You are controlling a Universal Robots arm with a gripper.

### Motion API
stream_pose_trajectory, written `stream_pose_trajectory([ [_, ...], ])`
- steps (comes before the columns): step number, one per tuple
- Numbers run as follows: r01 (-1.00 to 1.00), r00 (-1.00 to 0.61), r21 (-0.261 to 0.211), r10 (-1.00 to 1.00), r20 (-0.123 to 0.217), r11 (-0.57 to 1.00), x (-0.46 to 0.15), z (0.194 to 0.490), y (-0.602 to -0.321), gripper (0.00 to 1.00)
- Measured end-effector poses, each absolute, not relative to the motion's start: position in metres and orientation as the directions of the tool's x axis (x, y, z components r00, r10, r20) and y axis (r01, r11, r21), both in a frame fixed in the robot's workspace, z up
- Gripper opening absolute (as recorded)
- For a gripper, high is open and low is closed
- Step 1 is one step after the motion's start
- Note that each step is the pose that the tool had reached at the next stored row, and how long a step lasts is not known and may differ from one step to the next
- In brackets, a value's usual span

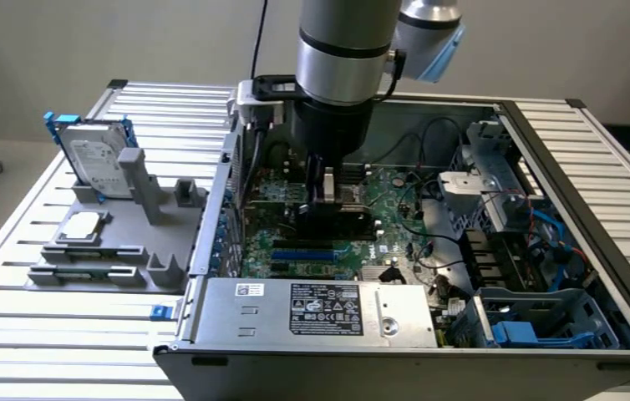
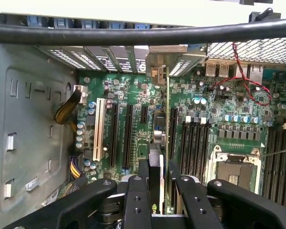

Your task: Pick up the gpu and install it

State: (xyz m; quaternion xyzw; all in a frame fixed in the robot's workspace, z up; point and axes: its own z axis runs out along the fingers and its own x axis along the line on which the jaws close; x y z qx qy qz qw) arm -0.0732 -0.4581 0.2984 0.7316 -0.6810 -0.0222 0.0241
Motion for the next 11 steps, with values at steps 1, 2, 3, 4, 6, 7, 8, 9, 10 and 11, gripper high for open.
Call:
stream_pose_trajectory([
  [1,-0.995,0.072,0.065,-0.997,0.0,-0.072,-0.0735,0.297,-0.4586,0.26],
  [2,-0.995,0.072,0.065,-0.997,-0.001,-0.072,-0.0737,0.2957,-0.4589,0.26],
  [3,-0.995,0.072,0.065,-0.997,-0.001,-0.072,-0.0739,0.2944,-0.4594,0.26],
  [4,-0.995,0.072,0.065,-0.997,-0.002,-0.072,-0.0741,0.2931,-0.4597,0.26],
  [6,-0.995,0.072,0.065,-0.997,-0.002,-0.072,-0.0744,0.2904,-0.4602,0.26],
  [7,-0.995,0.072,0.065,-0.997,-0.002,-0.071,-0.0745,0.2894,-0.4603,0.26],
  [8,-0.995,0.072,0.066,-0.997,-0.002,-0.072,-0.0746,0.289,-0.4606,0.26],
  [9,-0.995,0.072,0.066,-0.997,-0.002,-0.071,-0.0747,0.2889,-0.4607,0.26],
  [10,-0.995,0.071,0.067,-0.997,-0.002,-0.071,-0.0747,0.2889,-0.4607,0.26],
  [11,-0.995,0.071,0.067,-0.997,-0.002,-0.071,-0.0747,0.2886,-0.4607,0.26],
])
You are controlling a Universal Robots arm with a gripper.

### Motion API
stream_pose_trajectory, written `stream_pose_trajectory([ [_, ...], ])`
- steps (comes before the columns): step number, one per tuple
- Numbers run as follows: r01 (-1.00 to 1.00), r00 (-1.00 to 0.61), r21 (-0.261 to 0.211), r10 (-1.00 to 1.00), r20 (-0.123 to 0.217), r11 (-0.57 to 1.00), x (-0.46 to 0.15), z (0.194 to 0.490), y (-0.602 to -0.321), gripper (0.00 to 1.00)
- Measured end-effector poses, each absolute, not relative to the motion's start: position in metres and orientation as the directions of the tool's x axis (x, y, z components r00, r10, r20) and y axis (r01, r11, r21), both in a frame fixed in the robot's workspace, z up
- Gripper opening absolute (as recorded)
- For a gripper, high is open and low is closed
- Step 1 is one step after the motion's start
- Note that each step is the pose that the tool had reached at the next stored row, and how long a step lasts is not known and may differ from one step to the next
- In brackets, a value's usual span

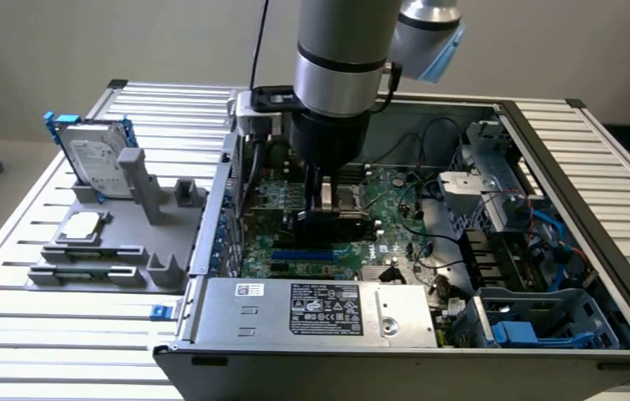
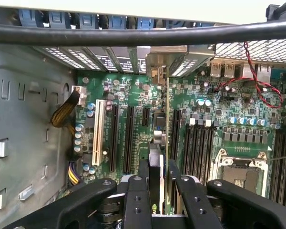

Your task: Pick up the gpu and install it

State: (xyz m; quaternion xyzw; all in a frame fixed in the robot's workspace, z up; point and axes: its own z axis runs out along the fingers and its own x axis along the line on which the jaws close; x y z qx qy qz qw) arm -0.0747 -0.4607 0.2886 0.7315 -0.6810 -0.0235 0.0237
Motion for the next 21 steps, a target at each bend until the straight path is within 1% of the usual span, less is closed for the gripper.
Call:
stream_pose_trajectory([
  [21,-0.996,0.055,0.067,-0.998,-0.004,-0.055,-0.08,0.27,-0.461,0.26],
])
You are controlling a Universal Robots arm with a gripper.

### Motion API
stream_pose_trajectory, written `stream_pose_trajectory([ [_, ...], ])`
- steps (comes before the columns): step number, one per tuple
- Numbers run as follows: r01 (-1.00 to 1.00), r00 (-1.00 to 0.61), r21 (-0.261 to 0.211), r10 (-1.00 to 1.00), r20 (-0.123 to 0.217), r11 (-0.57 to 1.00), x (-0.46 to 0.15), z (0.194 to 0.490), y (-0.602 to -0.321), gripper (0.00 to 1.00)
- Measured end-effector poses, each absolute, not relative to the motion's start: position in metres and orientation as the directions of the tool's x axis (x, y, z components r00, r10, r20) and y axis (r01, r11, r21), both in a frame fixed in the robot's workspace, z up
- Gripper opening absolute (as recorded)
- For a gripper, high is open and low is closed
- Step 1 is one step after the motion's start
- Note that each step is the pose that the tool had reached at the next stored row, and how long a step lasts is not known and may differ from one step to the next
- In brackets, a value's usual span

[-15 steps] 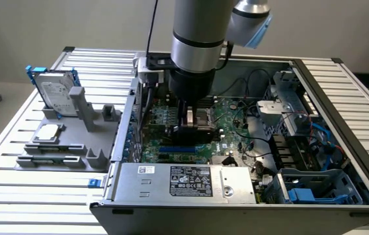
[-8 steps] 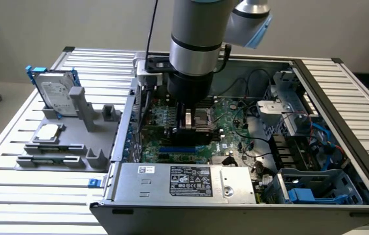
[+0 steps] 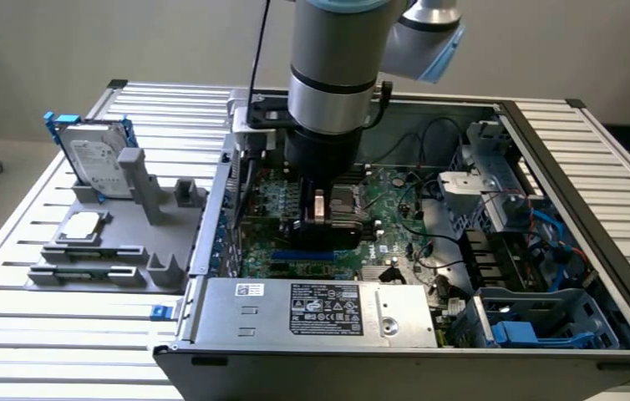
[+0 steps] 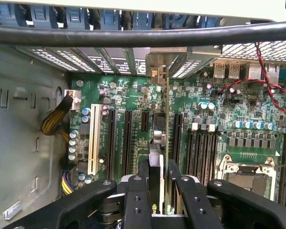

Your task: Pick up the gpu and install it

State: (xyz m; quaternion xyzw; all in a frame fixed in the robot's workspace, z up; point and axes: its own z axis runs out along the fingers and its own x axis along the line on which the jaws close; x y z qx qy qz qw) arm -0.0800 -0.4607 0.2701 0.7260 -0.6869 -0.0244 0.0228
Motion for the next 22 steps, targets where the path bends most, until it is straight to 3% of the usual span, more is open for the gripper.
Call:
stream_pose_trajectory([
  [22,-0.997,0.021,0.071,-1.0,-0.008,-0.022,-0.082,0.258,-0.461,0.26],
])
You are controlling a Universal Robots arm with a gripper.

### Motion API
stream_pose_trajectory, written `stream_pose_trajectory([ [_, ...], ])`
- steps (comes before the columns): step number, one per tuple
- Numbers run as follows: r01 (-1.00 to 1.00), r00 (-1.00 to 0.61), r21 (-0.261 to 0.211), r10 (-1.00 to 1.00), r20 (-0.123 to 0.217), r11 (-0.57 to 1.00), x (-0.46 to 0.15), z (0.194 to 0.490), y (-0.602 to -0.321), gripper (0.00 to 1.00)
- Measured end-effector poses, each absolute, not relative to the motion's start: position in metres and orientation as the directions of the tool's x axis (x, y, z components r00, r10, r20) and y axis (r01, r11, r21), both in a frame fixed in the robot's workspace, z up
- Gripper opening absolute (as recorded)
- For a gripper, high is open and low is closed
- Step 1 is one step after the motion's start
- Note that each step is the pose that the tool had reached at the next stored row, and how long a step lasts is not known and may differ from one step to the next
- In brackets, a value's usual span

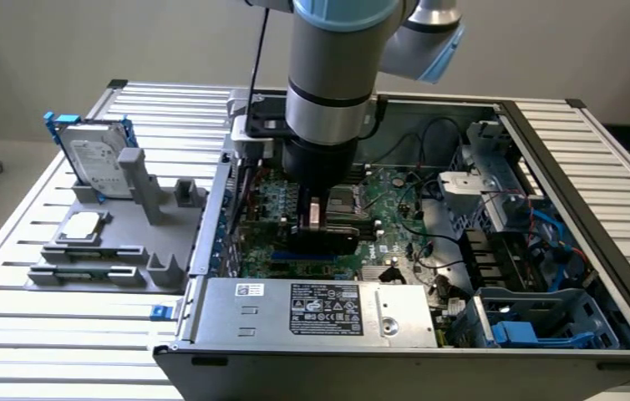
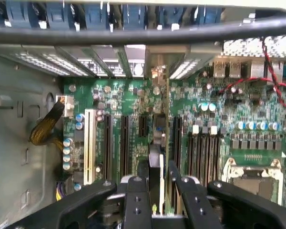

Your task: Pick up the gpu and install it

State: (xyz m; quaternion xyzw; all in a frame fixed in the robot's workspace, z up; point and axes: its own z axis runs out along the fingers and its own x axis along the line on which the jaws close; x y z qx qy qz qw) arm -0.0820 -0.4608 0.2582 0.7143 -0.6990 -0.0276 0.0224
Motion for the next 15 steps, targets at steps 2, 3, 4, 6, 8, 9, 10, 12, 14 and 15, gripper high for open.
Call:
stream_pose_trajectory([
  [2,-0.997,0.02,0.071,-1.0,-0.009,-0.02,-0.082,0.2574,-0.4607,0.26],
  [3,-0.997,0.019,0.072,-1.0,-0.008,-0.02,-0.082,0.2571,-0.4607,0.26],
  [4,-0.997,0.019,0.073,-1.0,-0.008,-0.02,-0.0821,0.2569,-0.4608,0.26],
  [6,-0.997,0.018,0.074,-1.0,-0.008,-0.019,-0.0821,0.2564,-0.4608,0.26],
  [8,-0.997,0.017,0.077,-1.0,-0.009,-0.018,-0.0822,0.2558,-0.4608,0.26],
  [9,-0.997,0.017,0.078,-1.0,-0.009,-0.018,-0.0822,0.2556,-0.4608,0.26],
  [10,-0.997,0.017,0.08,-1.0,-0.009,-0.017,-0.0823,0.2553,-0.4608,0.26],
  [12,-0.996,0.016,0.082,-1.0,-0.009,-0.017,-0.0822,0.2547,-0.4608,0.26],
  [14,-0.996,0.016,0.085,-1.0,-0.009,-0.016,-0.0822,0.2543,-0.4608,0.26],
  [15,-0.996,0.015,0.087,-1.0,-0.009,-0.016,-0.0822,0.254,-0.4608,0.26],
])
